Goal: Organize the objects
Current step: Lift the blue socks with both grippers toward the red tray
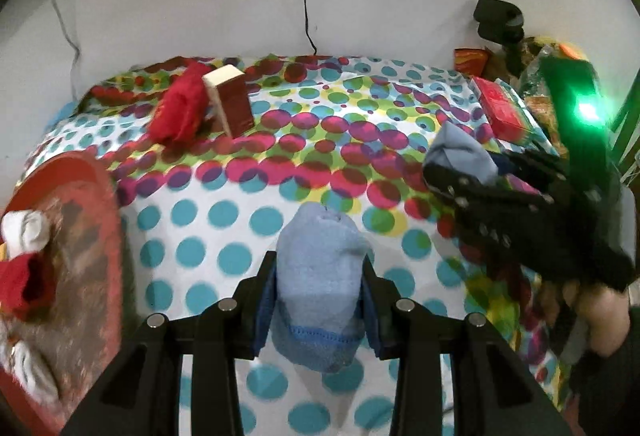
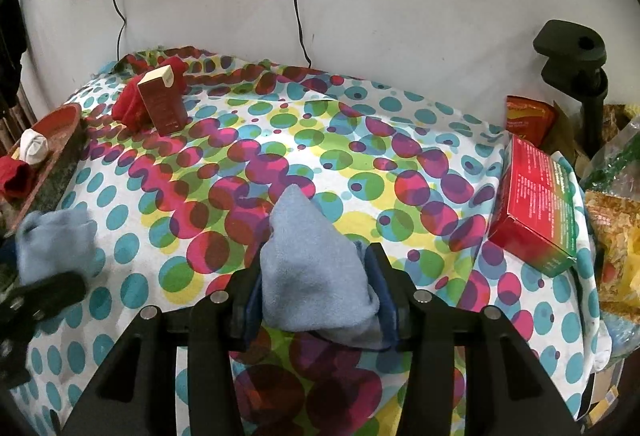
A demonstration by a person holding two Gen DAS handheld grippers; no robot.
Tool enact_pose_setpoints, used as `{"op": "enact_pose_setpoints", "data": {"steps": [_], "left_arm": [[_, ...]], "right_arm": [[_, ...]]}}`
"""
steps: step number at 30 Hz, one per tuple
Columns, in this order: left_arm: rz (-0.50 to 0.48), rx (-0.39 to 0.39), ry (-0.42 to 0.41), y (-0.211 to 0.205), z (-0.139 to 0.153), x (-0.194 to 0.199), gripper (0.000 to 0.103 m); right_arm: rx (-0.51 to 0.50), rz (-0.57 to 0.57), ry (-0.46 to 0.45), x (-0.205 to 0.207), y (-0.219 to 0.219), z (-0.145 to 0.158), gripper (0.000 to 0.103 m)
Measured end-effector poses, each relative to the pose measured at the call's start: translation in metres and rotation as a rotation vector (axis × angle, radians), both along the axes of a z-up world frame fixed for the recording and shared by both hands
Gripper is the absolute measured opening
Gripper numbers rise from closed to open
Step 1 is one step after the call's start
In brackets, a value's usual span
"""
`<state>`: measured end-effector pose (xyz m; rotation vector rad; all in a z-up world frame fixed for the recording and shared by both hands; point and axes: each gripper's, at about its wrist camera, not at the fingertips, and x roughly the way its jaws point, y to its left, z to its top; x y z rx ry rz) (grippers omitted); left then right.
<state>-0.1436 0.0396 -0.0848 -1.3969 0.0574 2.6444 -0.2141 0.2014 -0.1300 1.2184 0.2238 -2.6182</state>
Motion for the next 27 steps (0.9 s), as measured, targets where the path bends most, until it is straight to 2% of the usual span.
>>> {"op": "enact_pose_setpoints", "data": {"steps": [14,27], "left_arm": [[0.067,0.021,0.028,-0.018,0.012,0.054,0.038],[0.2,0.059,0.082,-0.064,0.036,0.074,0.038]], "right_arm": [[0.011,0.0,0.002,0.0,-0.001,-0.001,0.045],[0.043,-0.002,0.007,0.001,-0.006,-0.001,0.045]]}}
